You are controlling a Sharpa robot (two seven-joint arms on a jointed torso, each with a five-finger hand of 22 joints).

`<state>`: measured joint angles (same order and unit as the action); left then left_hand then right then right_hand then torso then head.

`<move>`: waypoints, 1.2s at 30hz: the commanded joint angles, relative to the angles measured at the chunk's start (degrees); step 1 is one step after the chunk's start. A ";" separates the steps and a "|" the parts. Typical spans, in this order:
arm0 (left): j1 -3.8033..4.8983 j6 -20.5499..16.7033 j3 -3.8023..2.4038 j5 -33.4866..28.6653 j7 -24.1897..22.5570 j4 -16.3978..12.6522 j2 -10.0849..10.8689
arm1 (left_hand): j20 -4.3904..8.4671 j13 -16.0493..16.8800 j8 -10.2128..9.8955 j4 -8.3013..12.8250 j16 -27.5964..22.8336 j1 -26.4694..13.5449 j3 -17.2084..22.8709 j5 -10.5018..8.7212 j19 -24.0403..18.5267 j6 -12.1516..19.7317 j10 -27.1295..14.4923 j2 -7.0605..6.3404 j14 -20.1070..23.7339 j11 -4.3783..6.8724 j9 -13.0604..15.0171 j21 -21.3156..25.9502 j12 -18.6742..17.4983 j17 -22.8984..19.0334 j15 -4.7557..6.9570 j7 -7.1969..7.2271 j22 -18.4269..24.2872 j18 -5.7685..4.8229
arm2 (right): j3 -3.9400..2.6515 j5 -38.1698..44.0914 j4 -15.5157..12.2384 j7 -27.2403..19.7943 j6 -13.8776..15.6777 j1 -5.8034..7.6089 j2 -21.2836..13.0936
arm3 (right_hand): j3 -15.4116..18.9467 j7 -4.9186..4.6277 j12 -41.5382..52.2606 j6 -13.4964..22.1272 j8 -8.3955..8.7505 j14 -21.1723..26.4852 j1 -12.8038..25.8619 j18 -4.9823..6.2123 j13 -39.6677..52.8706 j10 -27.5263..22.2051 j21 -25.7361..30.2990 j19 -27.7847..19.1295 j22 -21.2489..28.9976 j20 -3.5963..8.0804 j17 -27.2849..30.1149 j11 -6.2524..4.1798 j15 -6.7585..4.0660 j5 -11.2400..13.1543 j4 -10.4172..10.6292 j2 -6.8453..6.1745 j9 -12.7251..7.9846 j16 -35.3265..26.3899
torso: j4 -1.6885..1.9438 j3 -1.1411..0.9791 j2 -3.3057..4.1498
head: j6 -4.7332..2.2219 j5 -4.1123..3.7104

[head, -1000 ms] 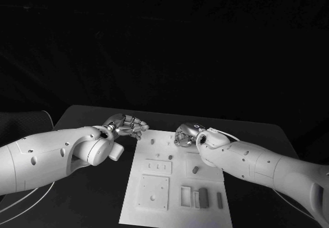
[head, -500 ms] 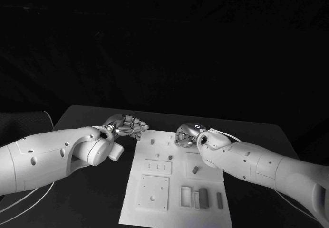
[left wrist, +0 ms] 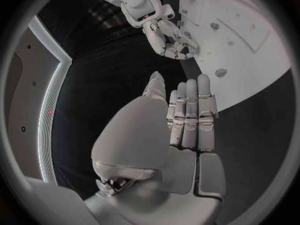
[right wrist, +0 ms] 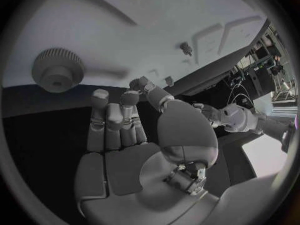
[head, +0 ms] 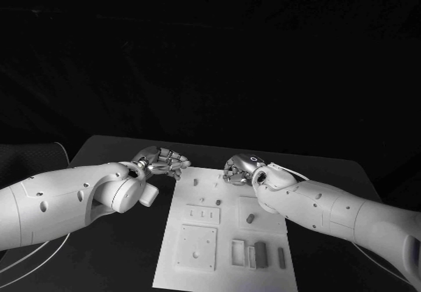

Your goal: Assemble the parts on the task board

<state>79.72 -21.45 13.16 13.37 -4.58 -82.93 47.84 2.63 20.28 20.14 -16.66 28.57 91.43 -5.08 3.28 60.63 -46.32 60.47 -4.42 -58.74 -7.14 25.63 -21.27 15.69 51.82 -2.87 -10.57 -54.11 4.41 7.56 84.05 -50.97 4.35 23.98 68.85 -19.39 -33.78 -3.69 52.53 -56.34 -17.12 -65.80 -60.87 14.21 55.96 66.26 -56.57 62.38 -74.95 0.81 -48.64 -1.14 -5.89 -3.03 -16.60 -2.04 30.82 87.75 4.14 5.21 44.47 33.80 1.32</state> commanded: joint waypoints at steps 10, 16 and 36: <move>0.07 0.33 -0.05 0.16 -0.45 0.07 -0.46 | 0.29 0.07 -0.19 -0.04 -0.25 0.19 0.28 0.00 -0.10 0.33 -0.48 -0.26 0.42 0.12 0.11 0.38 0.13 0.07 0.08 -0.24 -0.08 1.03 | -0.19 0.80 0.95 -0.13 1.32 0.05 1.73 | -0.55 -1.57 0.13 -2.73 -0.17 -0.21 -0.26 0.79 -0.22 0.56 -0.16 0.05 -0.89 0.37 -0.05 0.05 -0.22 -0.36 0.08 -0.39 1.04 0.16 | 0.10 0.04 0.02 | -0.06 -0.01; 0.07 0.31 -0.05 0.17 -0.45 0.08 -0.60 | 0.29 0.08 -0.19 -0.04 -0.25 0.19 0.29 0.00 -0.10 0.33 -0.49 -0.26 0.42 0.12 0.12 0.38 0.14 0.08 0.08 -0.24 -0.10 1.03 | -0.19 0.80 2.16 -0.09 1.04 0.05 2.61 | -0.63 -1.63 0.03 -2.57 -0.07 -0.16 -0.16 0.79 -0.34 0.53 -0.10 0.02 -0.84 0.36 -0.01 0.11 -0.27 -0.33 0.11 -0.51 1.03 0.07 | 0.10 0.08 0.03 | -0.14 0.03; 0.07 0.35 -0.06 0.18 -0.43 0.23 -0.95 | 0.28 0.11 -0.20 -0.04 -0.25 0.18 0.29 -0.01 -0.10 0.35 -0.52 -0.28 0.43 0.12 0.16 0.41 0.16 0.09 0.08 -0.24 -0.13 1.03 | -0.18 0.80 3.71 0.04 0.35 0.03 4.22 | -0.77 -1.74 -0.08 -2.31 0.11 -0.10 -0.02 0.79 -0.50 0.50 -0.01 -0.02 -0.77 0.35 0.03 0.21 -0.33 -0.30 0.11 -0.69 1.00 -0.04 | 0.05 0.01 0.07 | -0.19 0.17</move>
<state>79.73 -21.45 13.15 13.39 -4.58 -82.62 47.07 2.53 20.30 20.14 -16.66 28.57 91.43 -5.08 3.28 60.53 -46.26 60.19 -4.42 -58.74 -7.04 25.71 -21.05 15.69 51.83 -2.87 -10.51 -54.15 4.40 7.40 84.22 -47.35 4.39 24.96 68.88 -15.32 -34.25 -3.68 52.53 -56.35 -16.84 -65.87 -60.64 14.21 55.52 66.48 -56.57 62.45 -74.93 0.70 -48.62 -0.93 -5.77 -3.20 -16.45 -2.29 30.82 87.75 4.20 5.26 44.49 33.61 1.46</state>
